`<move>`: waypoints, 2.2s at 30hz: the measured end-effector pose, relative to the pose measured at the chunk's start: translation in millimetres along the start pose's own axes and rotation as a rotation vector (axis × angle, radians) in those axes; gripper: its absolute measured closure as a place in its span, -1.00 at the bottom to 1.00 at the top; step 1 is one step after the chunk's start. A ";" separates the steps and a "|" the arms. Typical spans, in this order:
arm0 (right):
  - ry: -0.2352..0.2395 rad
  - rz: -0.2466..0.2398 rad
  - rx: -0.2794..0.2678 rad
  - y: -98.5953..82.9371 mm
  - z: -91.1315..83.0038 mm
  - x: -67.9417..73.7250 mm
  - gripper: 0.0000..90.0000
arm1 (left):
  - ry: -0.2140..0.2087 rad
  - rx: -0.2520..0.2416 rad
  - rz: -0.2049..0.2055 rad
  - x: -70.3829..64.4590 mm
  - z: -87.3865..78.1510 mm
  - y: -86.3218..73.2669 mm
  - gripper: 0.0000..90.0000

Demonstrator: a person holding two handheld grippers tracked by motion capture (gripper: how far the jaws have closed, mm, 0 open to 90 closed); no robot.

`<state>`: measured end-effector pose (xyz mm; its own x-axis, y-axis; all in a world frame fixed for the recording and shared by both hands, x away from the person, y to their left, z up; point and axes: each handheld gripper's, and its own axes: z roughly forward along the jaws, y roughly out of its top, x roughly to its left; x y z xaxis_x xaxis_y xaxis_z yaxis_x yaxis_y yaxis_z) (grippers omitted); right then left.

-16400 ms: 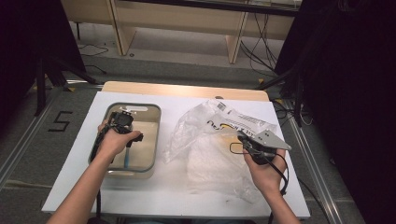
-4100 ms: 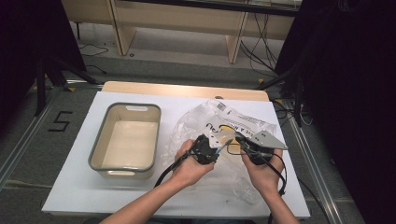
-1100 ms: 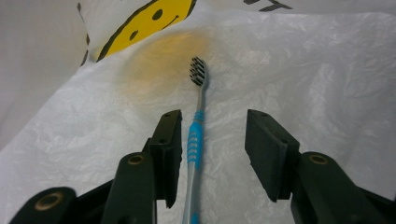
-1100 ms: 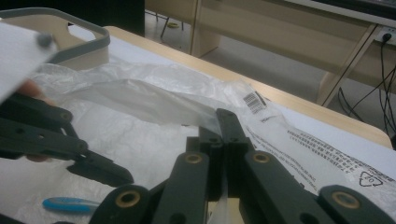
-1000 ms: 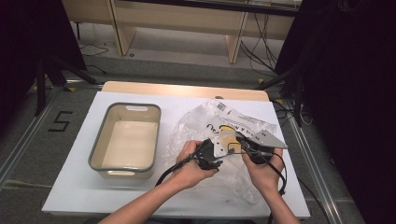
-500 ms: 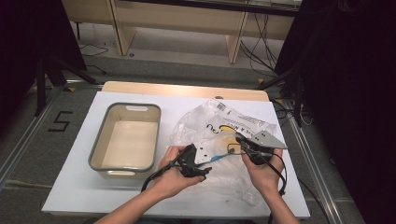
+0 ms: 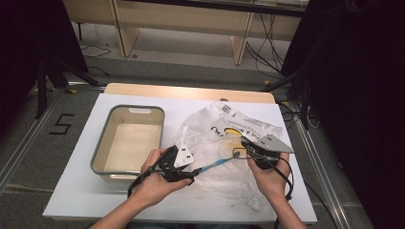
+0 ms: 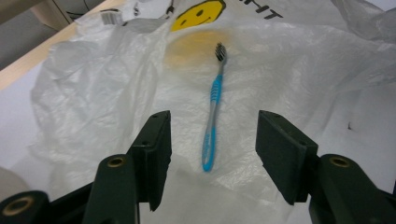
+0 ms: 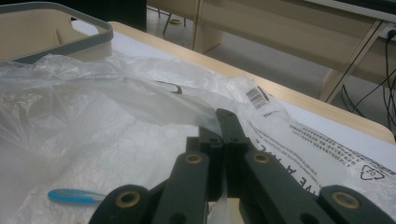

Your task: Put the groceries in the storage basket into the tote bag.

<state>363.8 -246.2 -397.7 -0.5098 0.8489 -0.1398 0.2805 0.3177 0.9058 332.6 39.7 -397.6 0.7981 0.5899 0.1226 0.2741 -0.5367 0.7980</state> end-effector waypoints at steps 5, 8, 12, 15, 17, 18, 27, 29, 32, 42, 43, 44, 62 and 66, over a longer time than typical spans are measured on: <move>0.000 -0.001 0.001 -0.5 0.2 0.4 1.00 | 0.024 -0.023 -0.018 5.7 -10.3 -0.9 0.00; 0.000 -0.002 0.002 -1.0 0.3 0.6 1.00 | 0.040 -0.032 -0.027 8.6 -13.3 -1.4 0.00; 0.000 -0.003 0.006 -1.8 0.4 0.0 1.00 | 0.032 -0.041 -0.038 10.7 -17.7 0.1 0.01; -0.001 -0.004 0.006 -2.0 0.7 0.1 1.00 | 0.030 -0.061 -0.040 10.9 -22.6 3.9 0.01; 0.000 -0.004 0.007 -2.2 1.1 0.5 1.00 | 0.031 -0.071 -0.040 10.7 -25.0 5.6 0.01; 0.000 -0.003 0.009 -2.3 1.3 0.8 1.00 | 0.030 -0.071 -0.039 10.7 -26.0 6.2 0.01; 0.002 -0.004 0.011 -2.6 2.3 2.4 1.00 | 0.045 -0.055 -0.033 14.9 -21.4 3.7 -0.01; 0.004 -0.007 0.012 -2.7 2.3 2.3 1.00 | 0.059 -0.043 -0.028 16.9 -17.5 2.2 -0.03; 0.004 -0.007 0.013 -2.8 2.5 2.4 1.00 | 0.065 0.001 -0.012 19.8 -7.7 -1.1 -0.13; 0.010 -0.007 0.014 -3.0 1.6 2.6 1.00 | 0.120 0.141 0.072 23.9 19.6 -7.3 -0.18; 0.011 -0.007 0.015 -3.1 1.4 2.4 1.00 | 0.120 0.147 0.073 24.1 20.4 -7.2 -0.14; 0.014 -0.006 0.016 -3.3 1.2 2.2 1.00 | 0.120 0.154 0.072 24.0 20.7 -7.2 -0.08; 0.167 -0.049 0.130 -15.1 -3.0 10.2 1.00 | 0.103 0.203 0.031 26.7 14.0 -8.6 0.87; 0.195 -0.057 0.169 -21.9 -1.5 13.2 1.00 | 0.106 0.193 0.022 26.7 12.6 -7.9 0.92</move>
<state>349.7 -242.6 -418.8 -0.6714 0.7351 -0.0938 0.3705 0.4427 0.8165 358.5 52.1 -408.1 0.7468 0.6315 0.2087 0.3629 -0.6499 0.6678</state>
